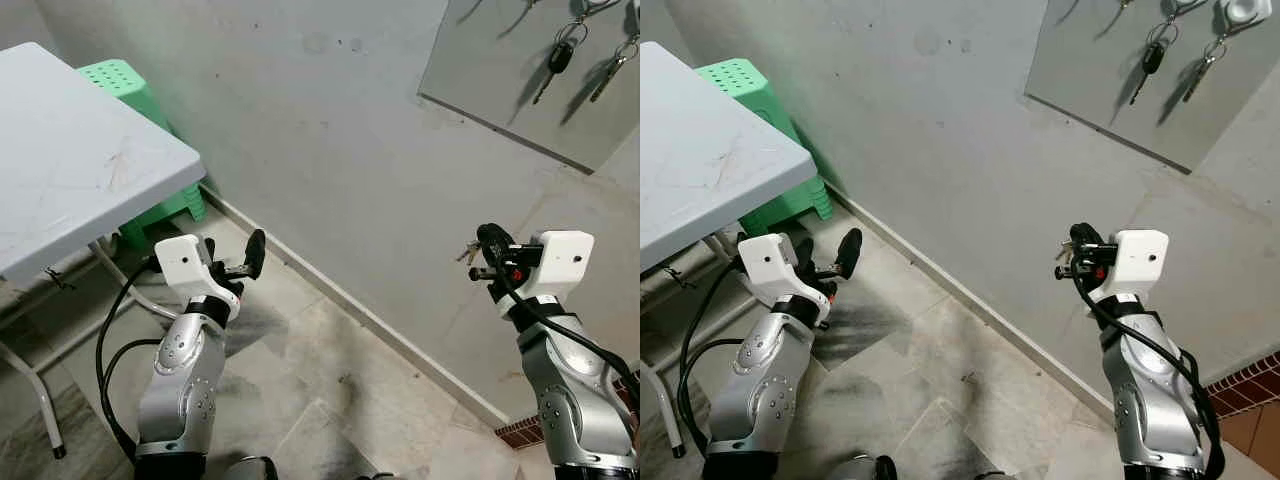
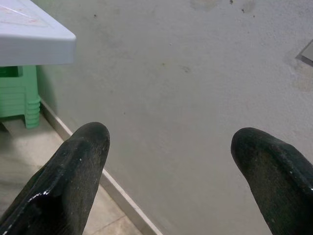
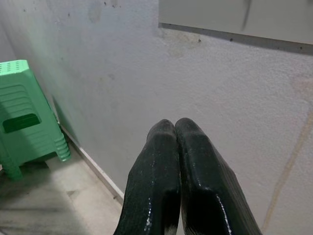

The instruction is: Hang keys on a hook

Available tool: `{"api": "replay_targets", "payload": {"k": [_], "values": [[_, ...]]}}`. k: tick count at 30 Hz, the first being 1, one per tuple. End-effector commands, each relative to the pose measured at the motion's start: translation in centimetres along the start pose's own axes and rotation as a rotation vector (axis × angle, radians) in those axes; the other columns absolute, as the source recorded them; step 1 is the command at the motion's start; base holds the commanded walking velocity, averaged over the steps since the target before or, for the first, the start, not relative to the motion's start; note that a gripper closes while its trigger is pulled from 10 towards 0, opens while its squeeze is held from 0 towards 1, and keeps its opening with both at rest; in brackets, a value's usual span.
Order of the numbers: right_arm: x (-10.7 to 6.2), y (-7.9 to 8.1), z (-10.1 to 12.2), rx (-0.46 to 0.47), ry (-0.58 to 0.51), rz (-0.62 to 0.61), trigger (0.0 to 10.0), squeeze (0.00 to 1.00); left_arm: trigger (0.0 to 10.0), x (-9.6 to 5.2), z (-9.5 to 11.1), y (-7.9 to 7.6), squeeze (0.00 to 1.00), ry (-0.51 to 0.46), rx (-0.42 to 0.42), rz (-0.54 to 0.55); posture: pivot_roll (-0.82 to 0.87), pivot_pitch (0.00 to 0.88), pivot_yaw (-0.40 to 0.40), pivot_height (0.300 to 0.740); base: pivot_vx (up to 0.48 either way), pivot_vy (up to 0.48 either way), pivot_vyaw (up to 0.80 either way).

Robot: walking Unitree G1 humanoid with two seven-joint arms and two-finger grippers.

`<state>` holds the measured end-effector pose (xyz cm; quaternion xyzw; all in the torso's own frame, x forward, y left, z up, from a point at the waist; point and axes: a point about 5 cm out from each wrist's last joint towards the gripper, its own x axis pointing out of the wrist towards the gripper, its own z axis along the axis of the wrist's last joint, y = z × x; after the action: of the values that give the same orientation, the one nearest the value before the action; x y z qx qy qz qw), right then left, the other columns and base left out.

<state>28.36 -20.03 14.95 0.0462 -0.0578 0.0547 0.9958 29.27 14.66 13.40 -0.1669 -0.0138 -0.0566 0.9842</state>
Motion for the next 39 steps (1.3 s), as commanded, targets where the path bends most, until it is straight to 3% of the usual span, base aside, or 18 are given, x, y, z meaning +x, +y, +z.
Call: {"api": "replay_targets", "payload": {"k": [1, 21, 39], "values": [[-0.18, -0.20, 0.41, -0.007, -0.018, -0.011, 10.0, 0.00, 10.0, -0.05, -0.22, 0.02, 0.00, 0.017, 0.002, 0.002, -0.04, 0.144, -0.039, 0.740, 0.000, 0.270, 0.00], [-0.29, -0.13, 0.32, -0.006, -0.013, -0.010, 10.0, 0.00, 10.0, -0.09, -0.27, 0.06, 0.00, 0.023, 0.004, 0.007, -0.04, 0.148, -0.039, 0.740, 0.000, 0.406, 0.00], [-0.35, -0.08, 0.25, -0.007, -0.012, -0.008, 10.0, 0.00, 10.0, 0.00, -0.15, 0.24, 0.00, 0.017, -0.004, 0.026, -0.04, 0.141, -0.040, 0.740, 0.000, 0.000, 0.00]]}}
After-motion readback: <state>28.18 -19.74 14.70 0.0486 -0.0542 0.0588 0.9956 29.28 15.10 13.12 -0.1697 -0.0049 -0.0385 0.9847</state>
